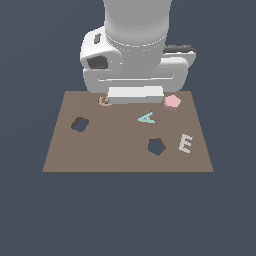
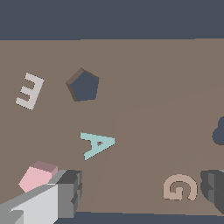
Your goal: Insert a designated object into the corresponding slot on a board.
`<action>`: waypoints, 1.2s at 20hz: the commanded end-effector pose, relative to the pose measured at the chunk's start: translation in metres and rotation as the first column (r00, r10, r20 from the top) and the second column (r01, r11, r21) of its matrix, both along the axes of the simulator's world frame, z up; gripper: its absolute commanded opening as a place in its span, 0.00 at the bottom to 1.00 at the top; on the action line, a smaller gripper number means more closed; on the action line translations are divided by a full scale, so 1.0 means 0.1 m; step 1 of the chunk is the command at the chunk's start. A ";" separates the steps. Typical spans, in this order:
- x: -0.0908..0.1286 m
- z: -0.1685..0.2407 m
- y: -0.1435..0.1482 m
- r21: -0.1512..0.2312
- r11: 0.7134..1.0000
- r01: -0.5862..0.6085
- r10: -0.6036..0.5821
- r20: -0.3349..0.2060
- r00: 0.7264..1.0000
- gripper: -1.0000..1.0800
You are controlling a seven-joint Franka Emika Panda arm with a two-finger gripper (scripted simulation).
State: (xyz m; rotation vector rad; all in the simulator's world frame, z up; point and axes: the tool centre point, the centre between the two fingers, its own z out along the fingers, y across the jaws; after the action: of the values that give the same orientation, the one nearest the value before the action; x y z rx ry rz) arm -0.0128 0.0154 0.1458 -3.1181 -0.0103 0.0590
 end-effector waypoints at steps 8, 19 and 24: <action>-0.05 -0.04 0.05 -0.001 1.000 0.025 -0.025 0.001 1.000 0.96; -0.31 -0.25 0.33 -0.008 0.987 0.160 -0.160 0.009 0.987 0.96; -0.46 -0.41 0.55 -0.012 0.967 0.254 -0.254 0.015 0.967 0.96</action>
State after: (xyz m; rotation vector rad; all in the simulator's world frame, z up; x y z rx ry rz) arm -0.0538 0.0628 0.1100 -3.1079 0.3435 0.0360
